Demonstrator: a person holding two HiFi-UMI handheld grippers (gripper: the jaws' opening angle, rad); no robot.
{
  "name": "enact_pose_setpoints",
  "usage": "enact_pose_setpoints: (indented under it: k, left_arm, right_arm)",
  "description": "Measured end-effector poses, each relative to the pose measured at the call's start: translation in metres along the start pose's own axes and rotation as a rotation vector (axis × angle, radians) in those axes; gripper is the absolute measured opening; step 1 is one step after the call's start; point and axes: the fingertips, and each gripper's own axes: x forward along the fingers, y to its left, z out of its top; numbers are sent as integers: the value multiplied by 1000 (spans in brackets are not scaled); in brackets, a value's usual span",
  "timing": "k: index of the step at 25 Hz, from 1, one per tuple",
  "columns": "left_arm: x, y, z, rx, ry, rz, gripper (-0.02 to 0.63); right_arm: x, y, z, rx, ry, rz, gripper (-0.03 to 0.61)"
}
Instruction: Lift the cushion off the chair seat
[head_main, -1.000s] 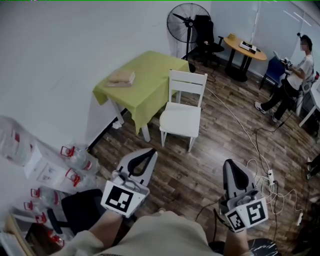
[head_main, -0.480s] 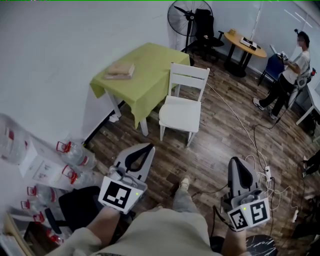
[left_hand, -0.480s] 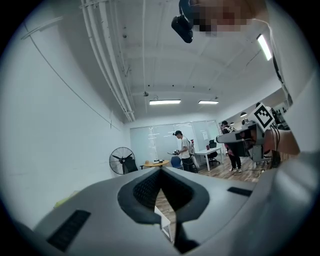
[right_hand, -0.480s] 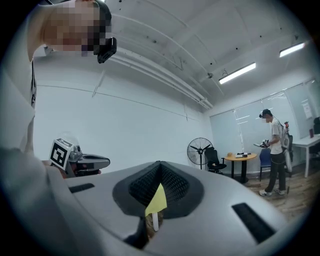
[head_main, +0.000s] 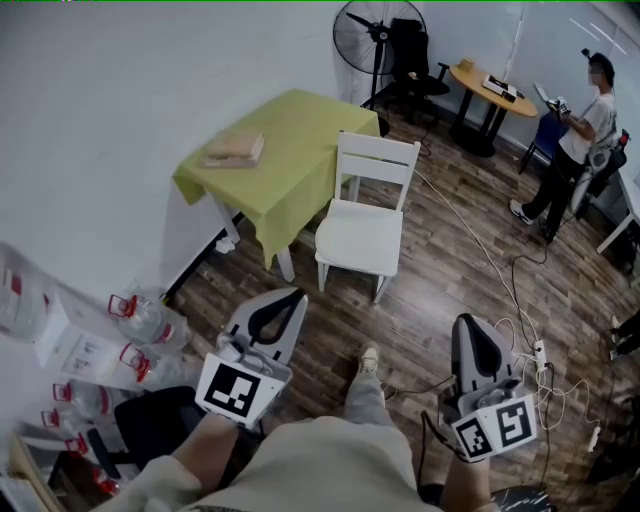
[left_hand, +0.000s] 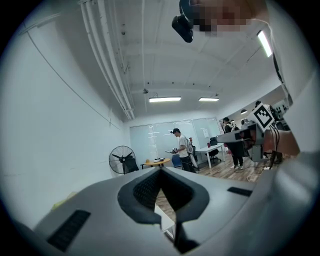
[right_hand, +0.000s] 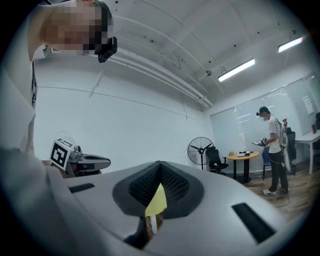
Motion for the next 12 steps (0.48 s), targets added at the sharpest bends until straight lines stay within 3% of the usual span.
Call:
enact_pose_setpoints:
  k: [12]
  left_arm:
    - [138, 31, -13, -1, 87, 30, 14]
  right_arm:
    - [107, -114, -19, 51, 74, 51, 21]
